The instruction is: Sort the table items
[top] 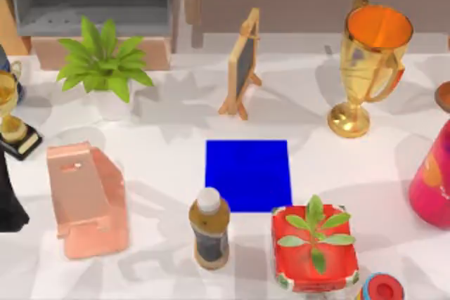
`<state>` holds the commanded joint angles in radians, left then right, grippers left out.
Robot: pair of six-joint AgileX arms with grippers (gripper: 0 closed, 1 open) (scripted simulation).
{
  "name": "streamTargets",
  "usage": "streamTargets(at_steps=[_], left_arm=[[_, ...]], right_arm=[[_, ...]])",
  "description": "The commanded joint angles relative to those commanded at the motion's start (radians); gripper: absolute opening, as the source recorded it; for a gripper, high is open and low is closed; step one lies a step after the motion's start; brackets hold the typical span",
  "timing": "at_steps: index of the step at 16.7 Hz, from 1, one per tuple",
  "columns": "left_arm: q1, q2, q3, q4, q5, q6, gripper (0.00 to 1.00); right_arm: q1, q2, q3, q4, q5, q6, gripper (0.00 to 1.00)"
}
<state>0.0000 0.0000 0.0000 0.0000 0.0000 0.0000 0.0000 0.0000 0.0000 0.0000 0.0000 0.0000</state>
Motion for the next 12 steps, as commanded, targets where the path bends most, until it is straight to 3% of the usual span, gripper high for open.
streamTargets(at_steps=[3, 6, 12], left_arm=[[0.011, 0.012, 0.011, -0.011, 0.002, 0.012, 1.0], [0.087, 0.108, 0.092, -0.093, 0.014, 0.101, 1.0], [0.333, 0.569, 0.387, -0.426, 0.027, 0.408, 1.0]], right_arm=[[0.0, 0.0, 0.0, 0.0, 0.0, 0.0, 1.0], [0.0, 0.0, 0.0, 0.0, 0.0, 0.0, 1.0], [0.0, 0.0, 0.0, 0.0, 0.0, 0.0, 1.0]])
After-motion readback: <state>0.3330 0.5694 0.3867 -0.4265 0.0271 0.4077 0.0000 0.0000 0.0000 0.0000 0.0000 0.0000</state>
